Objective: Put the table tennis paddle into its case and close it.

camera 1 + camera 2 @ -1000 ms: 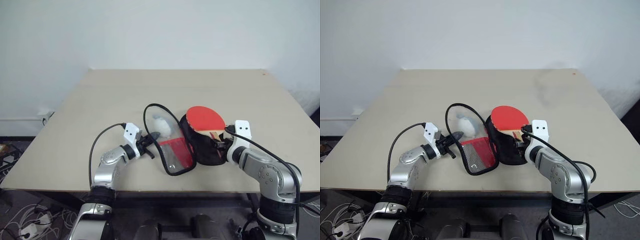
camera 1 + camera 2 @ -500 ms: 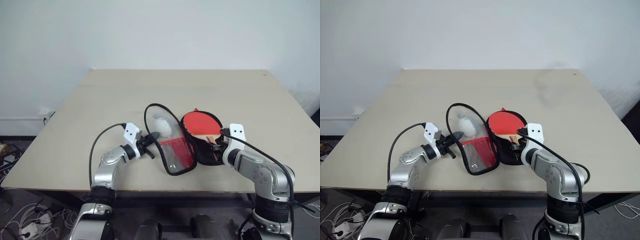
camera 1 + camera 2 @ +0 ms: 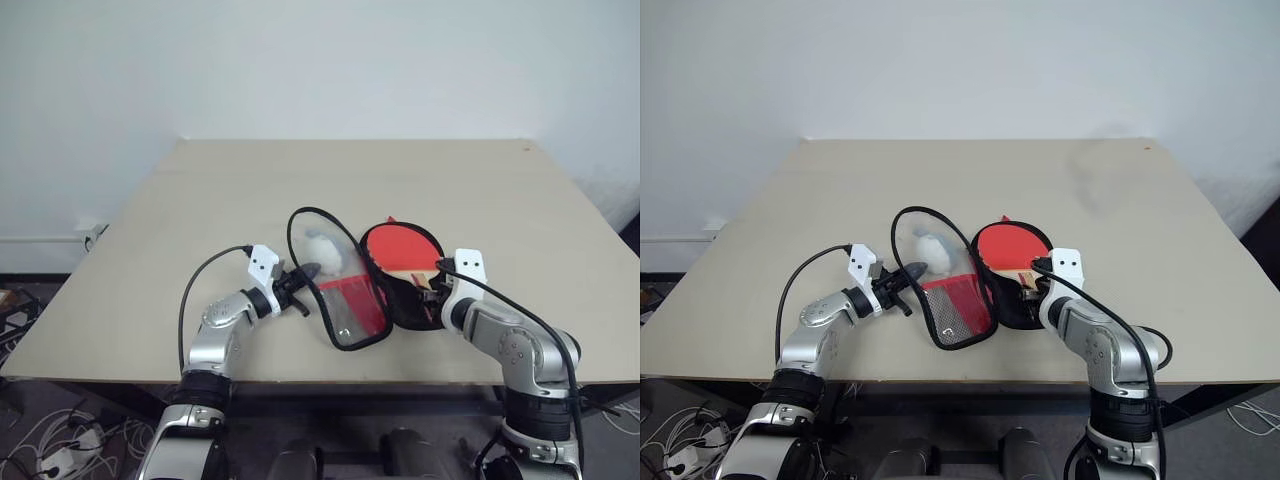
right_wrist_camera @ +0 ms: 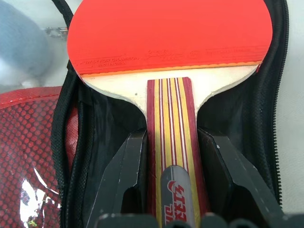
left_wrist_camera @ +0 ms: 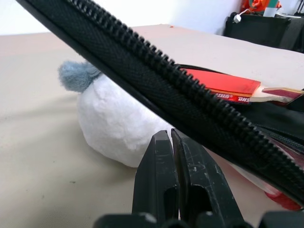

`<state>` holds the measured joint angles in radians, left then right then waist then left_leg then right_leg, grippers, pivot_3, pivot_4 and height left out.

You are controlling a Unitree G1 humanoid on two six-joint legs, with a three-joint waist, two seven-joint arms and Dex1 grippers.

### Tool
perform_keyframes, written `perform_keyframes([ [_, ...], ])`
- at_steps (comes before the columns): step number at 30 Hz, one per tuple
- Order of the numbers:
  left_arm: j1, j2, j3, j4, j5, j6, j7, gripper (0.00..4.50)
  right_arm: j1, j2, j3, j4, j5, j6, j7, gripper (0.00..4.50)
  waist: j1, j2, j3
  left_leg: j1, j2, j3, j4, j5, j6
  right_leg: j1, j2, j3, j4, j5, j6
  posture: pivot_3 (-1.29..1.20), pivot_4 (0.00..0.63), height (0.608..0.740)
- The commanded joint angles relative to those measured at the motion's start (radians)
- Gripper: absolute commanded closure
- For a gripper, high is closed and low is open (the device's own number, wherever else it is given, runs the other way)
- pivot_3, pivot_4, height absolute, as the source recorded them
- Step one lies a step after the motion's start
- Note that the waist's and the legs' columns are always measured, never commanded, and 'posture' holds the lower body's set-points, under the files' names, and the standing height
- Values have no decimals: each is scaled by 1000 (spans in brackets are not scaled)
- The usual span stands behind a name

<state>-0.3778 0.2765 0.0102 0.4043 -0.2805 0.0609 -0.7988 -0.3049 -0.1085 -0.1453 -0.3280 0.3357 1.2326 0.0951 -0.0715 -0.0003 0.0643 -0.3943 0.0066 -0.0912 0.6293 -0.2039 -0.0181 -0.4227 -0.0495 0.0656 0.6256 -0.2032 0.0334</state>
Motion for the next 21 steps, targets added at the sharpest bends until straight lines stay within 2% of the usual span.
perform_keyframes([
  [1,-27,2,3,-16,4,-19,0,4500,-34,-3,5,4,-1,-44,6,3264,0,0,0,0,0,0,0,0,0,0,0,0,0,0,0,0,0,740],
  [6,-31,1,4,-12,5,-20,1,4500,-40,0,5,27,1,-63,7,3264,0,0,0,0,0,1,2,0,0,1,0,1,0,1,1,0,0,740],
  [8,-33,1,4,-11,6,-20,1,4500,-40,4,-1,30,5,-68,7,2553,0,0,0,1,0,1,2,0,0,1,0,1,0,1,2,0,0,740],
  [10,-33,1,5,-10,7,-20,1,4500,-40,5,-6,32,9,-73,10,2248,0,0,0,1,0,1,2,0,0,1,0,1,0,1,2,0,0,740],
  [18,-34,-1,5,-9,8,-21,1,4500,-38,6,-10,21,25,-80,25,65,0,0,0,0,0,0,2,0,0,1,0,1,0,1,2,0,0,740],
  [21,-38,-4,5,-4,9,-23,1,4500,-41,-7,1,16,19,-90,31,65,0,0,0,0,0,1,2,0,0,1,0,1,0,1,2,0,0,740],
])
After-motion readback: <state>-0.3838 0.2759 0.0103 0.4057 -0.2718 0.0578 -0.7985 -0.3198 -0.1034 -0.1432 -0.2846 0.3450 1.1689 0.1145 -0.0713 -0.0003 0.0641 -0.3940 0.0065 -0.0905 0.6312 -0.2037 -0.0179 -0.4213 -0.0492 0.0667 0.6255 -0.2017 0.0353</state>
